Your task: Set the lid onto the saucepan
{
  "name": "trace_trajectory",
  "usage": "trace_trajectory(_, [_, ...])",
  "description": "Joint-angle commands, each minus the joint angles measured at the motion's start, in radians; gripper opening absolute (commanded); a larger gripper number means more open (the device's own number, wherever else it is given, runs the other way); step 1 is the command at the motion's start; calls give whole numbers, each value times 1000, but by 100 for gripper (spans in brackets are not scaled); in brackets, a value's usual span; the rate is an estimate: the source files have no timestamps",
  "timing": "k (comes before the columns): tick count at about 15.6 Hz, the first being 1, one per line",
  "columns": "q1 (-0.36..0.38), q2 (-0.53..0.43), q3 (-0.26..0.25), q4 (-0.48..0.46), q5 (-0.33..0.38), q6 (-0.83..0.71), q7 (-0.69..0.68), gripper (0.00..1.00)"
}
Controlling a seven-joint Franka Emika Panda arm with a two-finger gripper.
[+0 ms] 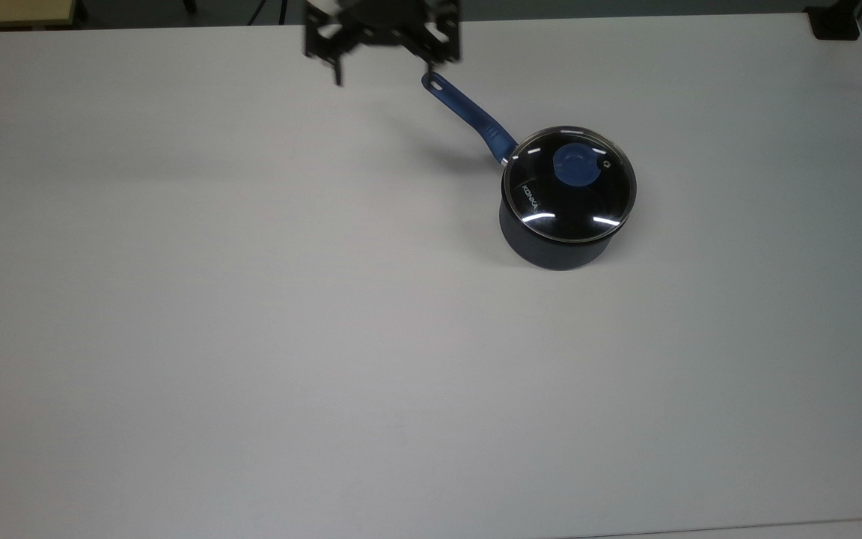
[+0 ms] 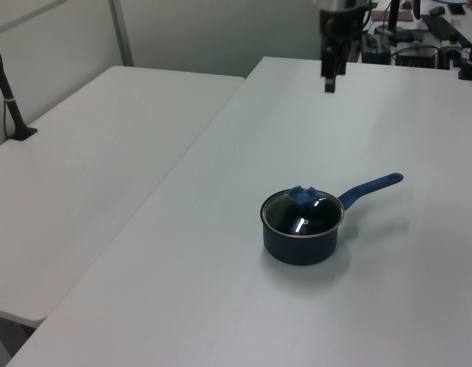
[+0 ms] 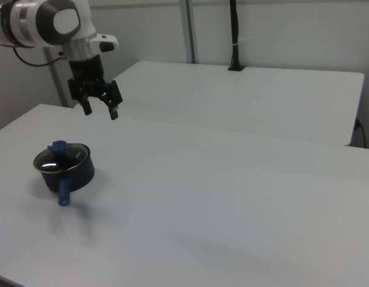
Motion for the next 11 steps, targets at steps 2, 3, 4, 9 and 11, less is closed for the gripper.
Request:
trace_trajectory(2, [-68, -41, 13, -27, -7, -30, -27, 100])
trace_trajectory(3, [-80, -43, 13, -29, -7, -31, -33, 100])
trace_trajectory(4, [-80, -43, 11, -29, -7, -31, -30, 100])
trace_trajectory(9, [-80, -50, 5, -24, -9, -56, -21, 100])
trace_trajectory(11, [-82, -56, 5, -24, -9, -74, -21, 100])
